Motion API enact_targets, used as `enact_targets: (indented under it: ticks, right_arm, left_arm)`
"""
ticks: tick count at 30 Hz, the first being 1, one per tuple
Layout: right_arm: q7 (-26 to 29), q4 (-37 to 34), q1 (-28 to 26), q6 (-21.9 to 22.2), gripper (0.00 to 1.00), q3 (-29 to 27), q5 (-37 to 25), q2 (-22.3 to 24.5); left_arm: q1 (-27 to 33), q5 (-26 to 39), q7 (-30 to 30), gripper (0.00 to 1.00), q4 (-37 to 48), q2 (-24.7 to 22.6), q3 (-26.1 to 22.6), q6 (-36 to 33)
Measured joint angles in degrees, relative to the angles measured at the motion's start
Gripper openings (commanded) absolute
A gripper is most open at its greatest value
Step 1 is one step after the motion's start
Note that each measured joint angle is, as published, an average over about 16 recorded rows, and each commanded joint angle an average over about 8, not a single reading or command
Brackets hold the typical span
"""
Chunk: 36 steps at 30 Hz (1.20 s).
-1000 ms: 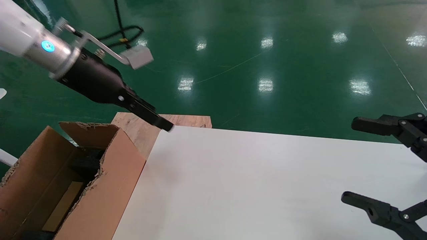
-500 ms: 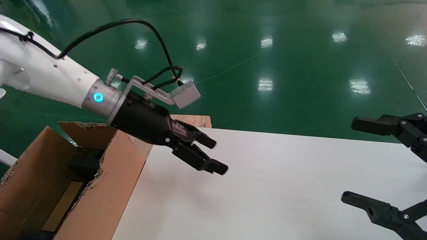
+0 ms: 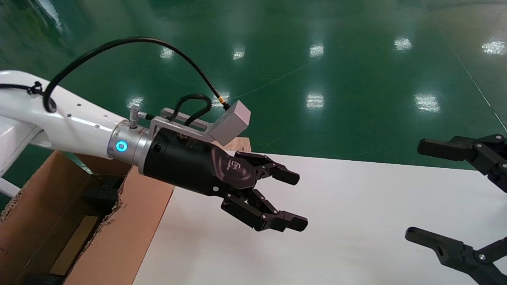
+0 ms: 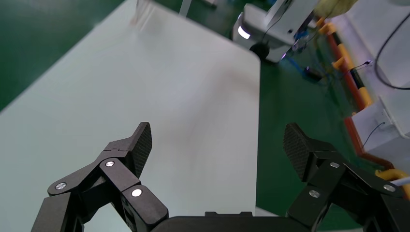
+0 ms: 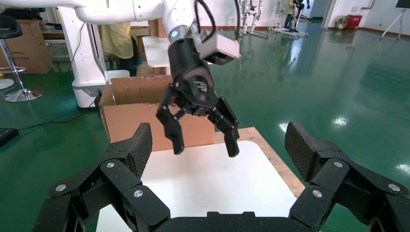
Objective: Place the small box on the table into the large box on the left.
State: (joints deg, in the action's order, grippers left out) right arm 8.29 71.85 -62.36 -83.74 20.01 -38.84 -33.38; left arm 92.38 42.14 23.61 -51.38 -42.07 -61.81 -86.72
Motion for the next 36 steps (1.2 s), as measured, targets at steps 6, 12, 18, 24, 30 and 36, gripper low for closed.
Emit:
enact_targets:
  ticks: [6,12,18,24,30,36]
  right_arm:
    - [0.0,0.0,0.0,0.0,1.0,0.0,0.0,0.0]
    - [0.0,0.0,0.0,0.0,1.0,0.0,0.0,0.0]
    - [0.0,0.0,0.0,0.0,1.0,0.0,0.0,0.0]
    - [0.0,0.0,0.0,0.0,1.0,0.0,0.0,0.0]
    - [0.0,0.0,0.0,0.0,1.0,0.0,0.0,0.0]
    - [0.0,0.0,0.0,0.0,1.0,0.0,0.0,0.0]
  left_arm:
    - [-7.2,-0.1,-3.0,1.0,-5.2,1.7,10.7,0.2]
    - [-14.5,-0.1,-6.0,1.0,-10.4,3.3,21.5,0.5]
    - [-21.7,-0.2,-9.1,1.0,-15.6,5.0,32.3,0.7]
    - [-27.9,-0.3,-11.6,1.0,-20.1,6.4,41.5,0.9]
    - [-31.7,-0.3,-13.0,1.0,-22.7,7.2,47.1,1.0]
    - [-32.7,-0.3,-13.3,1.0,-23.4,7.5,48.6,1.0]
